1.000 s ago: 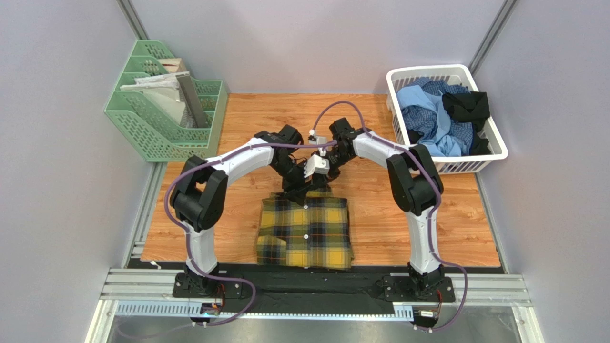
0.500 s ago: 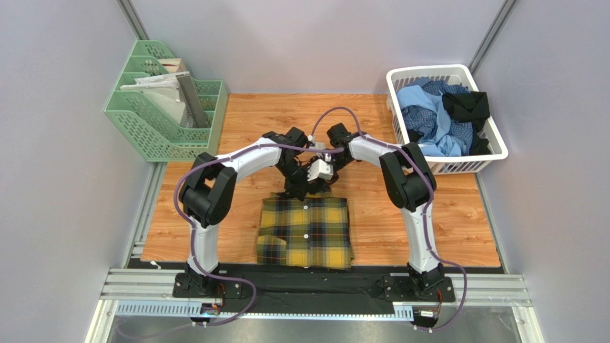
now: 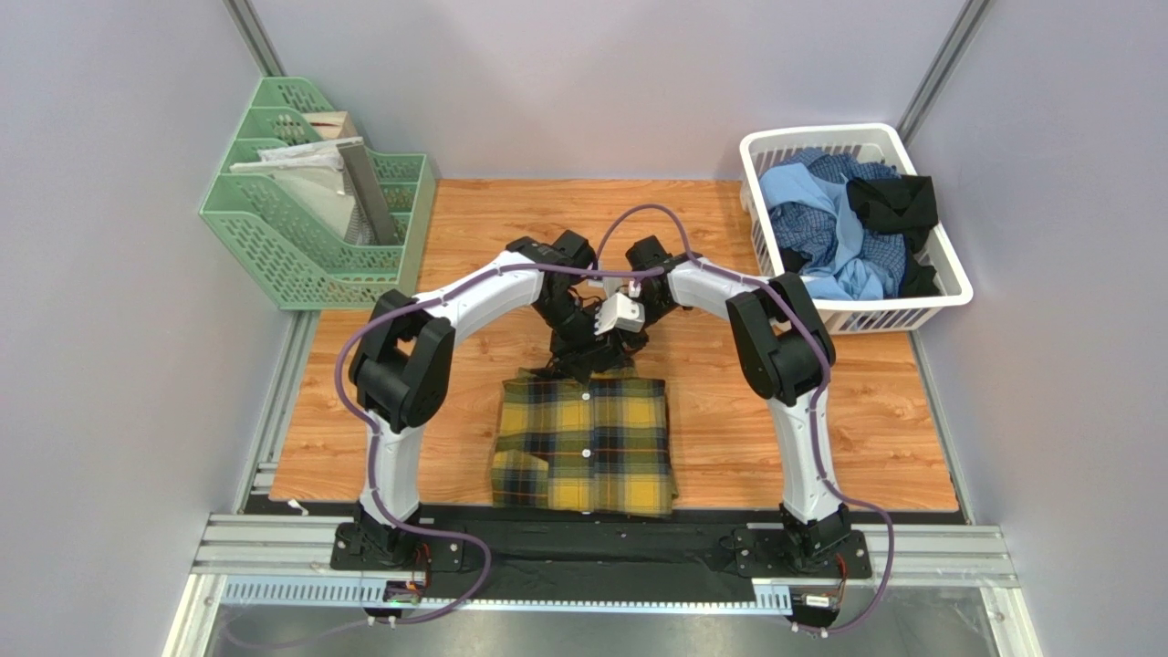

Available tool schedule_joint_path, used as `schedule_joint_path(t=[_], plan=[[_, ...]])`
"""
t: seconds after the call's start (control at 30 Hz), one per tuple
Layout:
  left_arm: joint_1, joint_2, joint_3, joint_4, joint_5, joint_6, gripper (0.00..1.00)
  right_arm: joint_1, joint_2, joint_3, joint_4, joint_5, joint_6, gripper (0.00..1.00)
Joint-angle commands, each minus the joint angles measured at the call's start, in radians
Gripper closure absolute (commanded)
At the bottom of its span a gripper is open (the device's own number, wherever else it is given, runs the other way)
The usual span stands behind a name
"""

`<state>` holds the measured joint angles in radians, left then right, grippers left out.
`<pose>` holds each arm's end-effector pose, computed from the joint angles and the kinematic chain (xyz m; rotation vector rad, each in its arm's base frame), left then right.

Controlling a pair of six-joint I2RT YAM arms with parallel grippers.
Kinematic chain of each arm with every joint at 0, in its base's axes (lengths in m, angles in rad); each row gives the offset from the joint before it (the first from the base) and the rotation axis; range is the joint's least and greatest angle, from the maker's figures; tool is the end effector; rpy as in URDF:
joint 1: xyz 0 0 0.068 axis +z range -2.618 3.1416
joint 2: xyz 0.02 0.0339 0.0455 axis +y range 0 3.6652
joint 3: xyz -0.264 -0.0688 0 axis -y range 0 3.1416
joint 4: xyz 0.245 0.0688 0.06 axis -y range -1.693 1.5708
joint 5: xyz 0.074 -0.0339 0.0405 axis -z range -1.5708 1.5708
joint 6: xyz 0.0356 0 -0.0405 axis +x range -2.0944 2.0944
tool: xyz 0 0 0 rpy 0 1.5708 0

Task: Fold and stack the long sleeve shirts
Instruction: Fold the shirt

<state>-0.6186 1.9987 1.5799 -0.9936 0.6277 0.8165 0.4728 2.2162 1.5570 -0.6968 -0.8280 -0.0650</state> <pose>0.3089 -0.2455 0.2074 1.8916 2.0579 -0.8806 0.3710 0.2192 0.1259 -0.8819 2.6950 1.2806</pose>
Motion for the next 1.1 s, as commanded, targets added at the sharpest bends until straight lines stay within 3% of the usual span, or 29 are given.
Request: schedule_joint_path(t=[0.0, 0.1, 0.23, 0.3, 0.33, 0.37, 0.57, 0.77, 1.07], plan=[[-0.006, 0.067, 0.072, -0.072, 0.053, 0.029, 0.47, 0.003, 0.0, 0.0, 0.006, 0.017, -0.03, 0.81], [-0.006, 0.103, 0.104, -0.119, 0.063, 0.038, 0.47, 0.004, 0.002, 0.002, 0.006, 0.018, -0.033, 0.81], [-0.006, 0.109, 0.097, -0.137, 0.073, 0.055, 0.55, 0.003, 0.008, 0.005, 0.003, 0.015, -0.032, 0.81], [-0.006, 0.101, 0.092, -0.135, 0.082, 0.061, 0.73, 0.004, 0.011, 0.006, 0.003, 0.015, -0.03, 0.81], [-0.006, 0.095, 0.091, -0.134, 0.083, 0.056, 0.93, 0.003, 0.014, 0.005, 0.003, 0.013, -0.03, 0.81], [-0.006, 0.089, 0.091, -0.125, 0.084, 0.053, 1.0, 0.004, 0.014, 0.005, 0.003, 0.013, -0.03, 0.81], [-0.006, 0.038, 0.118, -0.109, 0.047, 0.033, 1.0, 0.009, 0.014, -0.005, 0.003, 0.012, -0.038, 0.81], [0.011, 0.09, 0.192, -0.105, -0.052, 0.041, 1.0, 0.01, 0.013, -0.009, -0.006, 0.015, -0.055, 0.82], [0.014, 0.132, 0.218, -0.062, -0.072, 0.019, 1.0, 0.009, 0.013, 0.012, -0.032, 0.033, -0.085, 0.81]])
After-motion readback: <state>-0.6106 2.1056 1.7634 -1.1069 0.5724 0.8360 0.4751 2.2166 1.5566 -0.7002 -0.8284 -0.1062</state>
